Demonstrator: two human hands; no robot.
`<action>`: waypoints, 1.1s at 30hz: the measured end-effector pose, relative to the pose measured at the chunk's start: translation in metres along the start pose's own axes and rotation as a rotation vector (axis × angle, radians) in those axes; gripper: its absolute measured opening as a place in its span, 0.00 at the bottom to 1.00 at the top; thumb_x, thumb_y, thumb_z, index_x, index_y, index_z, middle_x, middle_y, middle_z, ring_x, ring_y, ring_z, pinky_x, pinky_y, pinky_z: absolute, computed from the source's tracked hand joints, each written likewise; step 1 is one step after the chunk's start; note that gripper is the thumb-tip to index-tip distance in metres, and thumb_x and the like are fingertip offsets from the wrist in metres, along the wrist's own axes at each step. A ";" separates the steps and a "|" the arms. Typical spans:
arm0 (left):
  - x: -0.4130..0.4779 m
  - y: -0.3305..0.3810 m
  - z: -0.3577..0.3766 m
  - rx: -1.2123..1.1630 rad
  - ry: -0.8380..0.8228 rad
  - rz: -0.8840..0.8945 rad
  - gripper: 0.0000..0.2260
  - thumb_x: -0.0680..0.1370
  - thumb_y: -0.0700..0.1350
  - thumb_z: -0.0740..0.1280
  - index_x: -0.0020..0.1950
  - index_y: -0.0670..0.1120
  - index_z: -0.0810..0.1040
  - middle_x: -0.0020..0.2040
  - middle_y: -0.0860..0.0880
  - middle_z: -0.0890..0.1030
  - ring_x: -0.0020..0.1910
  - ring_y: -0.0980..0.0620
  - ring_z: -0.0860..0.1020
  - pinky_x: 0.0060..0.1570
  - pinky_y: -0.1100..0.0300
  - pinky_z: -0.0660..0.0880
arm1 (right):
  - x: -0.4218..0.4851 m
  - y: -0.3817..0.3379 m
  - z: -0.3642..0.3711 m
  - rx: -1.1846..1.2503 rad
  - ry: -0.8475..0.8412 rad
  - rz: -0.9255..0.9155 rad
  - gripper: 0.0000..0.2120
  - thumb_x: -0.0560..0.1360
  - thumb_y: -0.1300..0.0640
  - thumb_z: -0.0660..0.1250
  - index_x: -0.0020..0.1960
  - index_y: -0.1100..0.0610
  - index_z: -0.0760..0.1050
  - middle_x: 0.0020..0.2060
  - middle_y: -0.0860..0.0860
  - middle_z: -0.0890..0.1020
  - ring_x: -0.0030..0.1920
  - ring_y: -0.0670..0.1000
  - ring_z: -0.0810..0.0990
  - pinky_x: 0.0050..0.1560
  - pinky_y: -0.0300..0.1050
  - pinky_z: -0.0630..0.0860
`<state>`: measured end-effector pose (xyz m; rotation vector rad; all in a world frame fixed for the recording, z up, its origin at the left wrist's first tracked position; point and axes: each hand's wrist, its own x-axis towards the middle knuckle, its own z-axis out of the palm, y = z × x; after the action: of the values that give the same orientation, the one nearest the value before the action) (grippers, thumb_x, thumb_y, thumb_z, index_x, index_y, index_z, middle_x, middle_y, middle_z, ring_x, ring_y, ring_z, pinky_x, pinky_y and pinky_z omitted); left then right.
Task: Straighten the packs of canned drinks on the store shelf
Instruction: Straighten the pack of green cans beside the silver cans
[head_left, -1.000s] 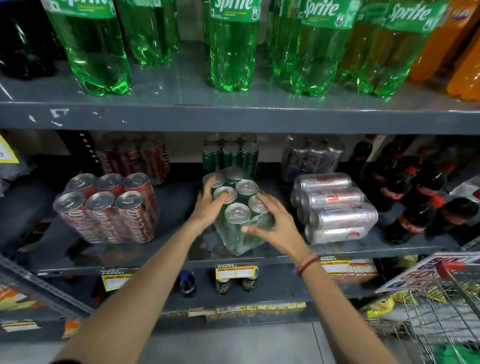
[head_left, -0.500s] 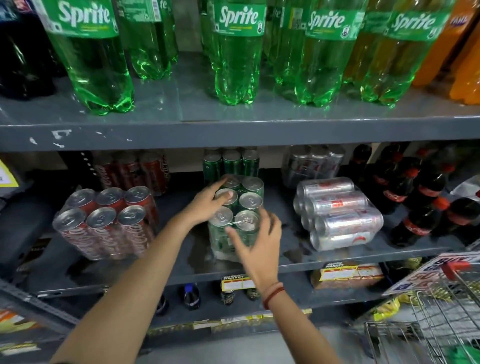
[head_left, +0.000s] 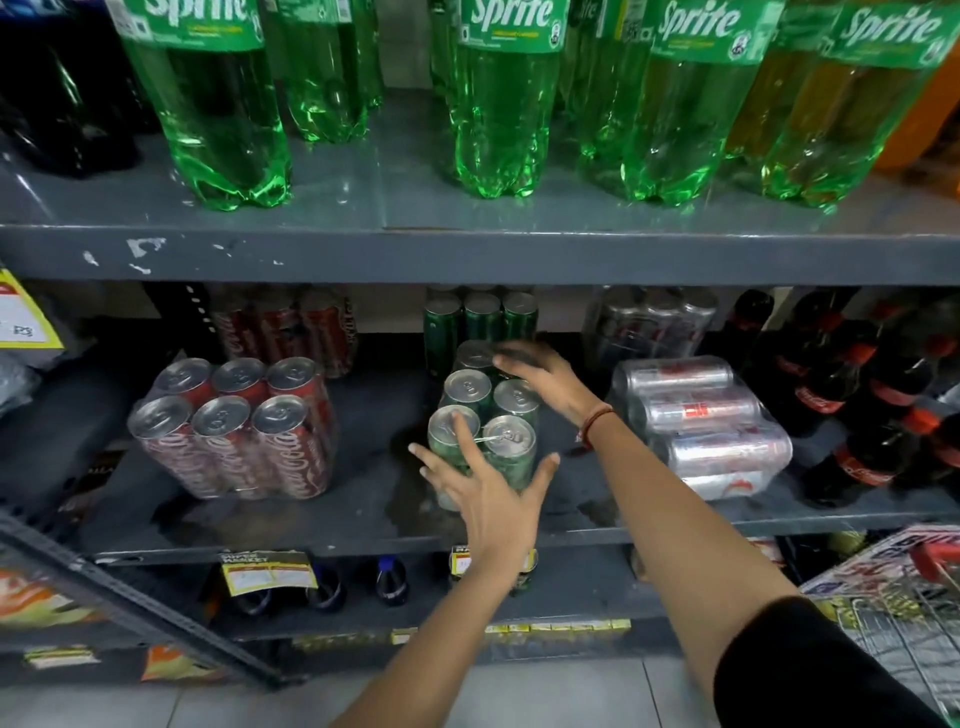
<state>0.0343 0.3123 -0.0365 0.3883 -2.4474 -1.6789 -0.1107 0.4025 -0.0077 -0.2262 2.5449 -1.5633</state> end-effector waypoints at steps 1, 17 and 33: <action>0.004 -0.001 0.001 0.008 0.007 0.003 0.53 0.64 0.64 0.72 0.74 0.60 0.36 0.71 0.41 0.25 0.73 0.34 0.35 0.69 0.35 0.48 | -0.003 0.003 -0.001 0.007 0.018 -0.019 0.23 0.73 0.44 0.69 0.65 0.52 0.74 0.63 0.50 0.77 0.65 0.52 0.75 0.64 0.44 0.70; 0.130 -0.016 -0.085 0.162 -0.579 0.311 0.45 0.61 0.44 0.80 0.69 0.61 0.59 0.68 0.54 0.67 0.66 0.54 0.69 0.64 0.61 0.65 | -0.092 0.031 0.032 -0.129 0.442 -0.018 0.43 0.65 0.36 0.73 0.74 0.51 0.62 0.69 0.55 0.61 0.71 0.55 0.58 0.68 0.44 0.58; 0.093 0.080 -0.028 0.301 -0.393 0.571 0.48 0.59 0.68 0.72 0.73 0.62 0.53 0.78 0.48 0.50 0.76 0.48 0.50 0.72 0.52 0.55 | -0.124 0.040 -0.065 -0.082 0.631 -0.064 0.36 0.72 0.41 0.69 0.74 0.50 0.61 0.69 0.55 0.65 0.70 0.52 0.63 0.63 0.31 0.56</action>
<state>-0.0578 0.2871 0.0462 -0.6199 -2.7120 -1.2317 -0.0043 0.5022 -0.0085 0.2210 3.0904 -1.7752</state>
